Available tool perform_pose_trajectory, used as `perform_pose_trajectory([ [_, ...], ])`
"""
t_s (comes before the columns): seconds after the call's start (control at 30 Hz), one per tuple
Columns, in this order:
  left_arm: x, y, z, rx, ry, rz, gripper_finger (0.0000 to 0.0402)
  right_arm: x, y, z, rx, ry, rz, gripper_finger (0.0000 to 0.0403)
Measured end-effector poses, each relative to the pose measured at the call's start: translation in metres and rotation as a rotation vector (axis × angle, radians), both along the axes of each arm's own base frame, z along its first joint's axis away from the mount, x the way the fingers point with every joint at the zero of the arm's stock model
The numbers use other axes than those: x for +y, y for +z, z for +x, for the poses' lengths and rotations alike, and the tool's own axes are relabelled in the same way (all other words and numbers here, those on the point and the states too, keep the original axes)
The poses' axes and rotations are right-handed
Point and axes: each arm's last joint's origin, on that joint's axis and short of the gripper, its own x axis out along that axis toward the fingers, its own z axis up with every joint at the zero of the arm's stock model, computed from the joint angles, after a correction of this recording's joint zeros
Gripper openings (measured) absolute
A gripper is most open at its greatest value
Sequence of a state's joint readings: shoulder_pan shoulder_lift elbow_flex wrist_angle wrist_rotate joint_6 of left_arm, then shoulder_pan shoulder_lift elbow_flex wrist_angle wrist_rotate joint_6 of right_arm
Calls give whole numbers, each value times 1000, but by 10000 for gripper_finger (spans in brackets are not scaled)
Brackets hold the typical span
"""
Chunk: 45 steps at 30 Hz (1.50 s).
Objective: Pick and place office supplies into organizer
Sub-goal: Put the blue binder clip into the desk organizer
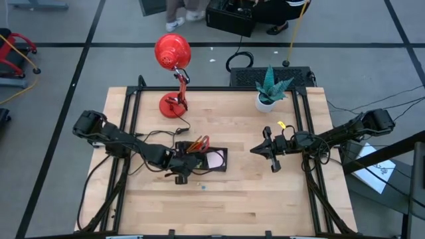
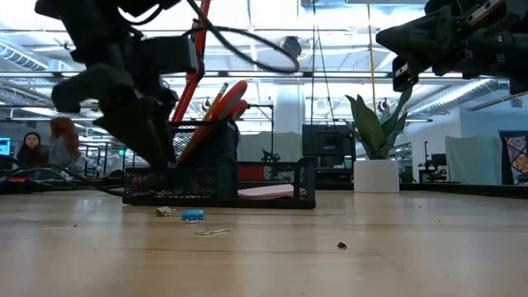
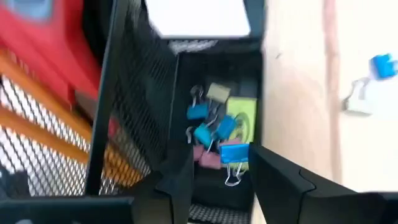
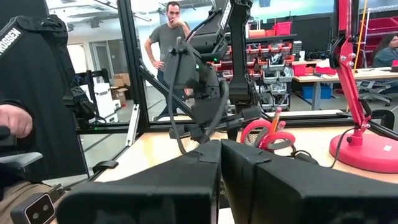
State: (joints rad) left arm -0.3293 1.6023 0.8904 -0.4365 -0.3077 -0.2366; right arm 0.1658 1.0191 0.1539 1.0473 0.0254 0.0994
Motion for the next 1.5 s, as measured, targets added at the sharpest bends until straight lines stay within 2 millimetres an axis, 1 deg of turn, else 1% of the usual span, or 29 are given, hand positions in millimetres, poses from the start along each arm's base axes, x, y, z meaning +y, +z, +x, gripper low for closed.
perform_pose_trajectory([
  [0.17, -1, 10, 2, -19, -17, 3, 159, 0, 0, 0, 1, 0, 1, 4],
  [0.43, 3, 12, 2, -32, 16, 21, 159, 0, -1, 0, 5, 1, 4, 4],
  [0.53, 3, 12, 2, -32, -1, 11, 155, 0, -1, 0, 4, 1, 4, 4],
  [0.6, 3, 12, 2, -29, -5, 15, 139, 0, -1, 0, 4, 1, 4, 4],
  [0.8, 6, 12, 3, -27, 5, 3, 64, 0, -1, 0, 4, 1, 4, 4],
  [0.87, 5, 12, 3, -26, 3, -5, 55, 0, -1, 0, 3, 1, 4, 4],
  [0.9, 5, 12, 3, -22, -4, -15, 58, 0, -1, 0, 4, 1, 4, 4],
  [0.97, 4, 12, 3, -15, -18, -41, 78, 0, -1, 0, 3, 1, 4, 4],
  [1.13, 5, 12, 3, -24, 16, -23, 172, 0, -1, 0, 3, 2, 4, 4],
  [1.23, 6, 12, 3, -28, 29, -12, 219, 0, -1, 0, 3, 2, 4, 4],
  [1.37, 6, 11, 1, -18, 68, -9, 261, 0, -1, 0, 3, 1, 5, 4],
  [1.5, 7, 12, 2, -25, 76, -5, 282, 0, 0, 0, 2, 2, 5, 4],
])
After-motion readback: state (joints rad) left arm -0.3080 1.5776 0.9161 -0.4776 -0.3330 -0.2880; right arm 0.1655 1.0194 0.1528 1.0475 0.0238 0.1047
